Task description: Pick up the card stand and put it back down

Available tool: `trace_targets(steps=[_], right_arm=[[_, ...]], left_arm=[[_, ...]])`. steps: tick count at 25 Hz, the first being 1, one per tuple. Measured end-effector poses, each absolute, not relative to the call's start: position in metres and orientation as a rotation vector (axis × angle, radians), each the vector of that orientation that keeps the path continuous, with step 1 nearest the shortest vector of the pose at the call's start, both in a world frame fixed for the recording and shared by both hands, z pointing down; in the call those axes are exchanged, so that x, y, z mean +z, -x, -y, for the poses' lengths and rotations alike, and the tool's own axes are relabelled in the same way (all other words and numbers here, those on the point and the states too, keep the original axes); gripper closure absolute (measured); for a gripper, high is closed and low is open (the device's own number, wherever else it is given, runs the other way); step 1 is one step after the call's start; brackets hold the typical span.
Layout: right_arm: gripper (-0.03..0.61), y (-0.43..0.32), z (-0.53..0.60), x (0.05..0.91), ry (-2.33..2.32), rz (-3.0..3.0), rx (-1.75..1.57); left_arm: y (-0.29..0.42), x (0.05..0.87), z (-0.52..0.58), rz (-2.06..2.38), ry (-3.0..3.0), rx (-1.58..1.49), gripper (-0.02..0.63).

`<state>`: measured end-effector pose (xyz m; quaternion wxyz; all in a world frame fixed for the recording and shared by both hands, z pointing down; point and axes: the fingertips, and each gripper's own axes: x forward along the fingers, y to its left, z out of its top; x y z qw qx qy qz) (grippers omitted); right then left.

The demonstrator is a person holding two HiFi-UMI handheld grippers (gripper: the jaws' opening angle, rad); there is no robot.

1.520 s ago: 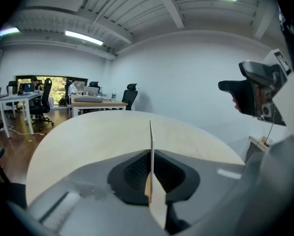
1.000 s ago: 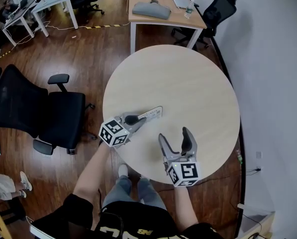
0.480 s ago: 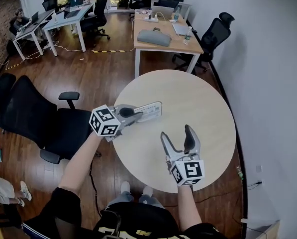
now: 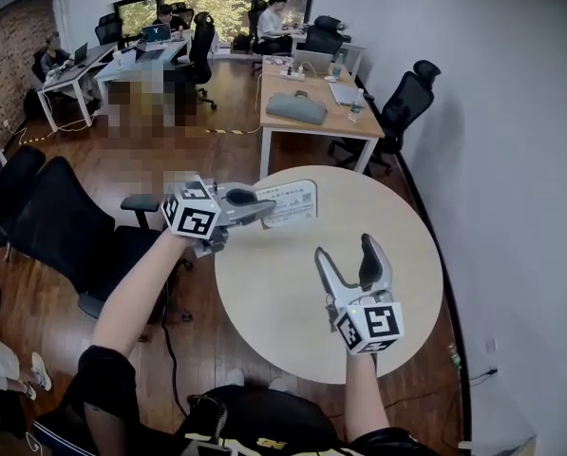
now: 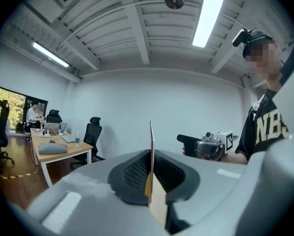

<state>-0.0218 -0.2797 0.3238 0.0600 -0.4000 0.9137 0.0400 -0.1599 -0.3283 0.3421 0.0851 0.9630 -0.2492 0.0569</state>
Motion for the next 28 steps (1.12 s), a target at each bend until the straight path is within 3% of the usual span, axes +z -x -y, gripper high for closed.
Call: trace_targets(steps=[9,28], right_arm=[[0.192,0.013,0.269,0.305,1.202,-2.717,0.150],[0.192,0.003,0.273,0.301,1.255,-2.705,0.176]], left_arm=[[0.139,0.301,0.299,0.560,-2.892,0.239,0.598],[0.134,0.315,0.306,0.499,-2.918,0.356,0.598]])
